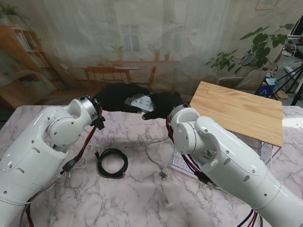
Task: Load the small electronics into the mesh drawer
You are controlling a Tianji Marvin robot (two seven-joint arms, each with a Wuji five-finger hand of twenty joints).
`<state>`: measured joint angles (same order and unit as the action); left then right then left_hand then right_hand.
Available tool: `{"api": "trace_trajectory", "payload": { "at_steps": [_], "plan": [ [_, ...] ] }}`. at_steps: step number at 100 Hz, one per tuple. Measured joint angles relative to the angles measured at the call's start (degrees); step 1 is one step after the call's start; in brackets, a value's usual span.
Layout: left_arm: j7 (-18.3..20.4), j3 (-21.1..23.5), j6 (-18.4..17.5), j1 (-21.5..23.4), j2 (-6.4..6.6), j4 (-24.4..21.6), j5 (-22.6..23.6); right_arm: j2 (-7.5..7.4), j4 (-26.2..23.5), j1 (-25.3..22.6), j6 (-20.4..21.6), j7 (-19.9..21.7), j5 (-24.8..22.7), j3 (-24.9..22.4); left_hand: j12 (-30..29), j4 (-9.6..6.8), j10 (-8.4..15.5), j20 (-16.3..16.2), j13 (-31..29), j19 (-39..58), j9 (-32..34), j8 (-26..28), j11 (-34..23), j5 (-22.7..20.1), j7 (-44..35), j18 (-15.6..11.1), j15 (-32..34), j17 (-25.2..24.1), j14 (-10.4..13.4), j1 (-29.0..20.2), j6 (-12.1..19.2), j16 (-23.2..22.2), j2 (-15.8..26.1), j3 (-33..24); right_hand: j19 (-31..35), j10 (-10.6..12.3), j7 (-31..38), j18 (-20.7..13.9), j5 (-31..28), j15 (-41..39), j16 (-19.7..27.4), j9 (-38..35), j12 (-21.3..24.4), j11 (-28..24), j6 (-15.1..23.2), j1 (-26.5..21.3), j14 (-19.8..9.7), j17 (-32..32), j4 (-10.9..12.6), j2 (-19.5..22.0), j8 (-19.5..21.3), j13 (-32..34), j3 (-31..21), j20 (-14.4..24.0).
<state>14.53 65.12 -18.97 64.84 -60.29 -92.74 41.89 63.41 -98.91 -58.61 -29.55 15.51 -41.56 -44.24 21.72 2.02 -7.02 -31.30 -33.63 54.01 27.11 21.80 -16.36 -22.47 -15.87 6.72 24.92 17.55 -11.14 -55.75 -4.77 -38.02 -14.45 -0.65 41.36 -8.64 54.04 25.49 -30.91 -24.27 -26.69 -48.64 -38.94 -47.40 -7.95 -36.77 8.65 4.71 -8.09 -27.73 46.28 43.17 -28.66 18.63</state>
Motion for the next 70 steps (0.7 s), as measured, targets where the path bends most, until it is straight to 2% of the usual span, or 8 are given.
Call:
{"api": "trace_trajectory", "payload": {
  "at_steps": [18,24,27,44,48,56,59,70],
  "plan": [
    [-3.15,4.25,-1.74,2.52,-0.39,0.11,1.17,-0.05,-0.85,-0.02,0.86,0.60,-1.78,-1.36,-3.08,-0.70,-1.25,0.03,3.46,-1.33,-4.46,-1.12,2.34,1.40,3.70,-0.01,-1.67,-2.16,-0.54,1.33,-0.56,2.54,4.31,1.53,3.29,-0.02,1.81,-0.38,-2.20,-2.79,-1.19,-1.60,-1.25,-0.88,-0.09,2.10,0.01,1.54,-0.02,-2.73,0.74,0.74,-4.60,2.05],
    [-3.85,5.56,-1.50,3.43,-0.45,0.14,1.13,-0.24,-1.21,0.18,1.19,1.46,-2.63,-1.55,-3.28,-0.83,-1.40,0.03,3.51,-1.33,-5.07,-1.12,2.50,1.40,3.81,-0.01,-1.74,-2.28,-0.58,1.20,-1.11,2.74,5.81,1.46,3.88,-0.06,2.44,-0.56,-2.76,-2.78,-1.35,-1.38,-1.78,-1.40,-0.10,2.19,0.01,1.76,-0.02,-4.35,0.78,0.73,-7.42,2.37],
    [-4.19,6.16,-1.33,3.88,-0.45,0.25,1.11,-0.37,-1.35,0.37,1.43,2.01,-3.07,-1.59,-3.28,-1.51,-1.40,0.03,3.51,-1.33,-5.07,-1.12,2.50,1.40,3.81,-0.01,-1.74,-2.29,-0.59,1.02,-1.21,2.74,6.55,1.13,4.61,-0.45,2.76,-0.57,-2.76,-2.78,-1.42,-1.38,-1.86,-1.47,-0.10,2.19,0.02,1.99,-0.02,-5.44,0.79,0.73,-9.52,2.51],
    [-5.25,7.02,-0.96,4.85,-0.23,2.96,3.43,-0.75,-1.48,1.82,2.53,2.96,-3.55,-1.42,-4.42,-2.71,-1.30,0.03,3.46,-1.33,-5.05,-0.96,2.48,1.33,3.83,-0.01,-1.84,-2.19,-0.64,-3.35,-1.31,4.69,7.14,-0.32,6.04,-1.26,3.34,-0.62,-2.76,-5.61,-2.70,-2.00,-3.10,-2.96,-0.10,2.19,0.53,2.95,-0.02,-6.56,0.80,2.25,-12.09,2.95],
    [-5.25,6.60,-0.86,4.80,-0.05,4.16,4.02,-0.76,-1.47,2.17,2.66,3.02,-3.58,-1.33,-5.39,-2.74,-0.81,0.03,3.42,-1.33,-5.05,-0.94,2.76,1.33,4.02,-0.01,-2.28,-2.17,-0.64,-4.11,-1.05,5.53,7.14,0.23,6.57,-1.51,3.38,-0.64,-2.76,-8.51,-2.82,-2.01,-3.30,-3.61,-0.10,2.19,0.57,3.04,-0.02,-6.56,0.80,2.89,-12.10,2.99],
    [-5.18,4.13,0.05,4.14,0.60,7.03,3.90,-0.76,-1.44,2.78,2.75,3.24,-3.65,-1.14,-7.19,-2.76,-0.23,0.63,2.71,-1.33,-5.05,-0.94,3.61,1.33,4.54,-0.01,-2.71,-1.36,-0.63,-5.13,-0.38,6.39,7.14,-0.43,7.40,-1.90,3.59,-0.66,-2.76,-8.51,-3.47,-2.01,-3.98,-5.12,-0.10,2.19,0.59,3.59,-0.02,-6.56,0.80,3.59,-12.10,3.03],
    [-5.07,2.55,0.80,3.60,0.87,8.27,3.67,-0.76,-1.44,3.02,2.75,3.46,-3.65,-1.04,-7.47,-3.31,0.48,0.67,2.67,-1.33,-5.05,-0.94,4.12,1.33,4.82,-0.01,-2.89,-1.16,-0.60,-5.13,0.04,6.59,7.14,-0.43,7.84,-1.92,3.88,-0.67,-2.76,-11.22,-3.86,-2.03,-4.08,-5.49,-0.10,2.19,0.60,3.83,-0.02,-6.56,0.80,3.79,-12.10,3.14],
    [-4.93,-4.01,4.23,0.93,1.18,12.78,2.33,-0.89,-1.41,3.92,3.01,4.68,-4.05,-0.45,-8.43,-3.33,1.10,0.70,2.65,-1.53,-6.27,-1.74,4.90,1.39,5.89,-0.04,-3.19,-1.12,-0.52,-5.02,0.31,7.10,7.13,-0.44,10.00,-1.97,4.77,-0.76,-3.20,-13.17,-4.69,-3.41,-4.94,-6.77,-0.10,3.60,0.60,5.31,-0.02,-6.59,0.80,5.94,-13.28,3.77]
  ]
}}
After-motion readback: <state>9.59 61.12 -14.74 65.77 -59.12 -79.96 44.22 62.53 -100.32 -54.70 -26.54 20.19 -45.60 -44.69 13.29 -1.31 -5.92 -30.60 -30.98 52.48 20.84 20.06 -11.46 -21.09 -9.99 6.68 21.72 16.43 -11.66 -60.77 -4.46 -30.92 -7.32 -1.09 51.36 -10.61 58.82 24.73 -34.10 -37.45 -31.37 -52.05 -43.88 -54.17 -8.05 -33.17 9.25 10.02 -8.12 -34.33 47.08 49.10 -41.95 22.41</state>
